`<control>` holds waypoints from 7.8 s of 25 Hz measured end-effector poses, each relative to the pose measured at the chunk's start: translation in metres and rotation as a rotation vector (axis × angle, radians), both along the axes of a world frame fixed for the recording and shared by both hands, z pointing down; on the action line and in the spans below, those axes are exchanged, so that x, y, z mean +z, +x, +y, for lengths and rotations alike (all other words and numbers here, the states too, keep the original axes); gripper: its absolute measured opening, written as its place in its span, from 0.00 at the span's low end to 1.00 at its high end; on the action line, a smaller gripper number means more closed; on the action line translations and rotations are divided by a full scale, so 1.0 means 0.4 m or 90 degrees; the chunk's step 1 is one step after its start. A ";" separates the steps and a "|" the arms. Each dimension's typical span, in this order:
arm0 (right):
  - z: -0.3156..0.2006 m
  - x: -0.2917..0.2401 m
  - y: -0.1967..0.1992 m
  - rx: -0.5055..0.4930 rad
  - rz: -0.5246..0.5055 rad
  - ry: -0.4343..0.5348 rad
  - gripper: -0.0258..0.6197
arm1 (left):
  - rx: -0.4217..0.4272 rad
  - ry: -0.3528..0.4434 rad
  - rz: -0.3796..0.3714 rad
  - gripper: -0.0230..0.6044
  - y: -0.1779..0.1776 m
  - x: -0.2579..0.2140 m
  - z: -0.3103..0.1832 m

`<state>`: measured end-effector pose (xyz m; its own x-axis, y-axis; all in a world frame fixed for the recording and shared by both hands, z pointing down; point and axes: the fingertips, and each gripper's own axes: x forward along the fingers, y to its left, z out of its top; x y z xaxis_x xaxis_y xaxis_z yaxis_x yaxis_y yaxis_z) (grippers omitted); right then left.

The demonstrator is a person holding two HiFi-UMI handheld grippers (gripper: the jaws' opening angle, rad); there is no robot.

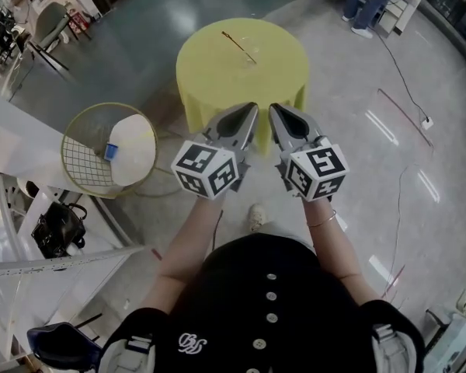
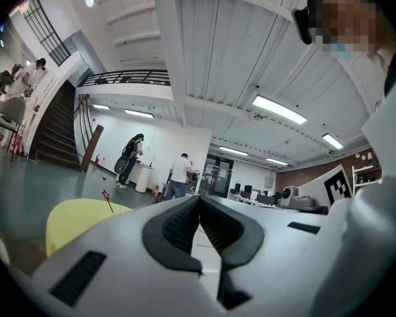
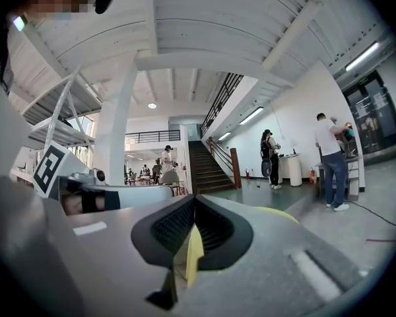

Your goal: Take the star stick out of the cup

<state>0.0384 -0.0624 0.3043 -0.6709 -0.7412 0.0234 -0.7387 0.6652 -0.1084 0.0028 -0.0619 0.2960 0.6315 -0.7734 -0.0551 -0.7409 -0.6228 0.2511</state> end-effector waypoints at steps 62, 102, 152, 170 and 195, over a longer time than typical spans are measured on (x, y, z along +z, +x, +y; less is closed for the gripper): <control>-0.670 0.260 -0.097 -0.003 0.012 -0.180 0.05 | -0.090 -0.195 0.010 0.06 -0.157 0.314 -0.682; -0.804 0.428 -0.097 0.025 0.051 -0.288 0.05 | -0.119 -0.245 0.069 0.23 -0.213 0.466 -0.865; -0.851 0.363 -0.074 0.040 0.028 -0.243 0.05 | -0.098 -0.197 -0.009 0.07 -0.185 0.388 -0.889; -0.870 0.245 -0.063 0.065 0.005 -0.165 0.05 | -0.092 -0.143 0.013 0.07 -0.219 0.268 -0.868; -0.842 0.062 -0.093 0.051 0.008 -0.056 0.05 | -0.071 -0.013 0.088 0.07 -0.288 0.036 -0.839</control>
